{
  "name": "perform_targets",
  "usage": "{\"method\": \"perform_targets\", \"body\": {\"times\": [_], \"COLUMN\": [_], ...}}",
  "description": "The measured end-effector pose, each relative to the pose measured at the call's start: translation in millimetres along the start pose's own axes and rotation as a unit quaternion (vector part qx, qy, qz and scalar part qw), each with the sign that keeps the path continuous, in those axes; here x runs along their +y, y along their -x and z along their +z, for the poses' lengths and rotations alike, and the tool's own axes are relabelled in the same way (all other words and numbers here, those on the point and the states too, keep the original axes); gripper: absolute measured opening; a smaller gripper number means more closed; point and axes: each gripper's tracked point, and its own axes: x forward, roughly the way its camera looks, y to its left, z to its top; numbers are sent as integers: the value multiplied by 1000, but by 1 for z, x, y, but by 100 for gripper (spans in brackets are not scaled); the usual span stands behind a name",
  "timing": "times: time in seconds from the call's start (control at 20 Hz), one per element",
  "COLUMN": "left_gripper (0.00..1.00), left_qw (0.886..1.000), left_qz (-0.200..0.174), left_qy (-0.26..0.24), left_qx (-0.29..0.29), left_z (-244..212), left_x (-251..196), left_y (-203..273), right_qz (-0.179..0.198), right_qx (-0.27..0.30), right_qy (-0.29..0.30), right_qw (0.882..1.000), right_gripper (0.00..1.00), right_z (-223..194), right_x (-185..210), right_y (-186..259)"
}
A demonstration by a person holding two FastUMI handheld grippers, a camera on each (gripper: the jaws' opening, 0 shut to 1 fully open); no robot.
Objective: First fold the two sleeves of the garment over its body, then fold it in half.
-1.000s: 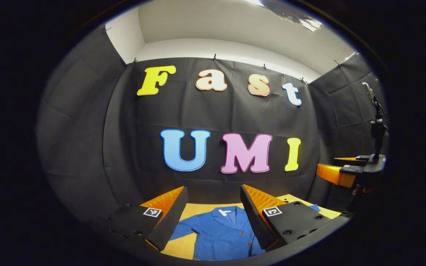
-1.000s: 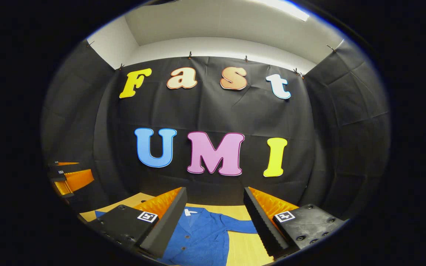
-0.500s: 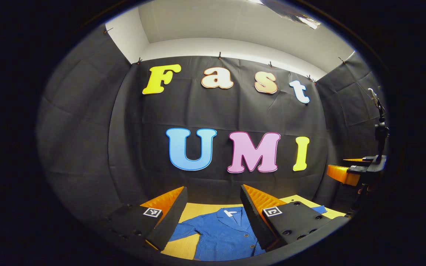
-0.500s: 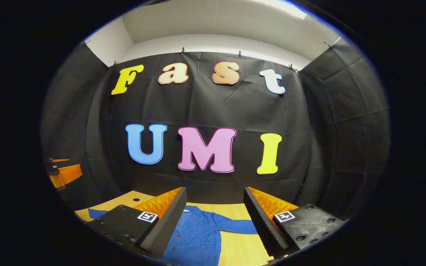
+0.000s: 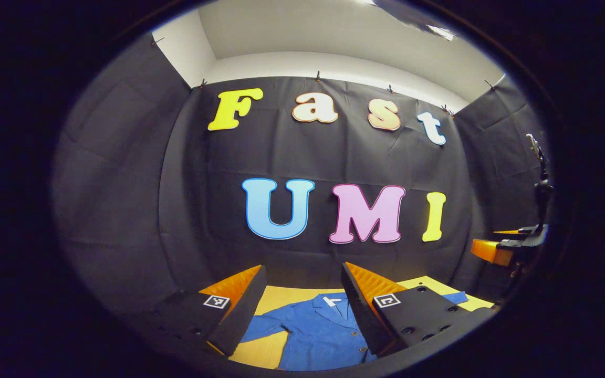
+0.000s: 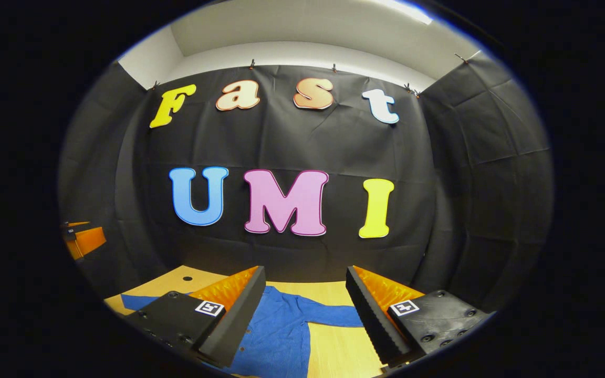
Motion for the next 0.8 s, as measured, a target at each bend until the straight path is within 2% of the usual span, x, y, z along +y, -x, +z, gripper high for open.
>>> {"method": "perform_targets", "body": {"times": [0.1,0.25,0.4,0.55,0.8], "left_gripper": [80,82,82,82,82], "left_qw": [1000,1000,1000,999,998], "left_qz": [-2,-4,-2,7,30], "left_qy": [-5,-8,-8,-11,-11], "left_qx": [5,19,24,32,57], "left_z": [-3,-9,-10,-14,-30], "left_x": [-2,-7,-13,-20,-36], "left_y": [-1,-1,1,0,-6], "right_qz": [-8,-22,-42,-68,-88], "right_qx": [7,23,51,100,181], "right_qy": [7,11,11,16,-12], "right_qw": [1000,999,998,993,979], "right_gripper": [98,98,98,98,99], "right_z": [-7,-23,-44,-77,-141], "right_x": [-8,-25,-58,-101,-160], "right_y": [-7,-23,-45,-68,-101]}}
